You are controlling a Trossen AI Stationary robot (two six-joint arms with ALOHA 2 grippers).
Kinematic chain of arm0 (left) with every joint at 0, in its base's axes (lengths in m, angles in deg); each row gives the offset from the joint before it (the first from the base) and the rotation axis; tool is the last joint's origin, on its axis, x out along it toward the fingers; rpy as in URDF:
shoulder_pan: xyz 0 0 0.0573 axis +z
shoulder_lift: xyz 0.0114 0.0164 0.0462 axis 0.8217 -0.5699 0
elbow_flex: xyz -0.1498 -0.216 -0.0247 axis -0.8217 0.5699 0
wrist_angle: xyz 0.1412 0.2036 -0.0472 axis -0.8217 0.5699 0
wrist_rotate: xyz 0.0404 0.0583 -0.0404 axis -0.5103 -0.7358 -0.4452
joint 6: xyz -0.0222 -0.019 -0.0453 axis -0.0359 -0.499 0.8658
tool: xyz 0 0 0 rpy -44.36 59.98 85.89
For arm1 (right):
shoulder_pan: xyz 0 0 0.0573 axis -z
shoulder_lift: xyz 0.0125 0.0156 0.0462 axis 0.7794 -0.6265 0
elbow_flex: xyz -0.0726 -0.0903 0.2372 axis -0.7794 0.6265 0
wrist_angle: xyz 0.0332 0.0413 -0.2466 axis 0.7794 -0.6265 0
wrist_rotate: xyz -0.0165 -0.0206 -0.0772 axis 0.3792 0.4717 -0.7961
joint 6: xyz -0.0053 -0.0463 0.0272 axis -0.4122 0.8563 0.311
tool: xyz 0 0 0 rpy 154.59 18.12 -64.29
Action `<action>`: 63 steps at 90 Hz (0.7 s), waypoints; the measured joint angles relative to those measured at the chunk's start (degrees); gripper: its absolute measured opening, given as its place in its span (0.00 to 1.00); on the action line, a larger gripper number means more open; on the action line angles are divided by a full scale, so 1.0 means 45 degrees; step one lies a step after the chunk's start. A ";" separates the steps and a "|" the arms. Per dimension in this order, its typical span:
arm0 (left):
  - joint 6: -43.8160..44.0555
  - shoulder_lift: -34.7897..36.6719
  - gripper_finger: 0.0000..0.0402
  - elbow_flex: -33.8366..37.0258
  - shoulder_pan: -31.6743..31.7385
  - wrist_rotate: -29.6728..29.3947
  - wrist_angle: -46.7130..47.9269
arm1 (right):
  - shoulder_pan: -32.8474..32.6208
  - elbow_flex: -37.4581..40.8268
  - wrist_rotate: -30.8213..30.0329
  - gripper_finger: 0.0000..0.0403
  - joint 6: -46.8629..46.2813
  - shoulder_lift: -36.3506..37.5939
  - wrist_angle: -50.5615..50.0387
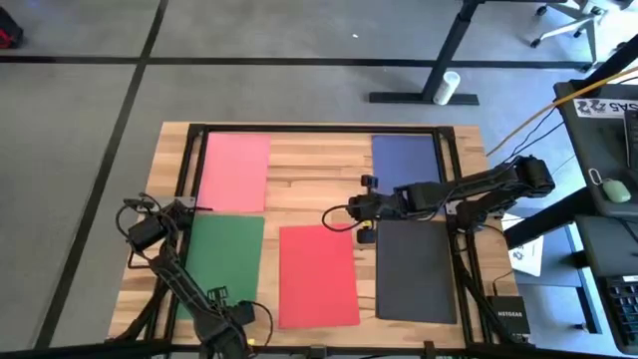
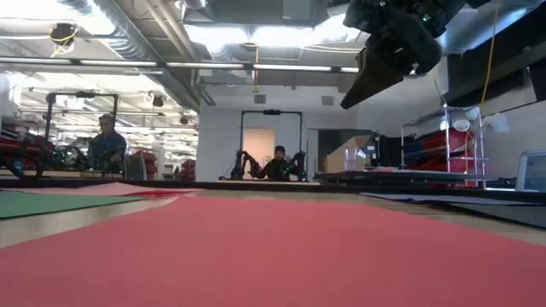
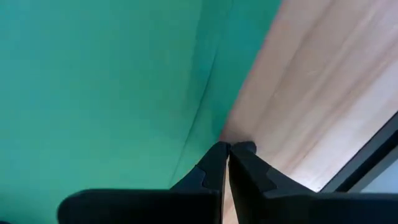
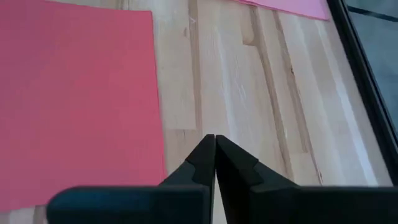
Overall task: Organize paper
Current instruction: Adjust the stacked green papers on the table
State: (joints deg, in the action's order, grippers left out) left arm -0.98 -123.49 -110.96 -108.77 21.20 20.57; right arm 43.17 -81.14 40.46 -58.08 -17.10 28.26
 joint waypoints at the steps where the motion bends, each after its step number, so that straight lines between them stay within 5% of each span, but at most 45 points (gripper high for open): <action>1: 0.0000 0.0000 0.00 0.0000 0.0000 0.0002 0.0008 | 0.0000 0.0000 0.0000 0.00 0.0000 0.0000 0.0000; 63: -0.0015 -0.0015 0.00 0.0019 0.0042 -0.0491 0.0386 | 0.0000 0.0003 0.0000 0.00 -0.0019 0.0000 0.0002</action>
State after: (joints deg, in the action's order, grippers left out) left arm -1.05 -123.56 -110.87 -108.58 19.00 22.31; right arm 43.17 -81.13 40.46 -58.16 -17.10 28.27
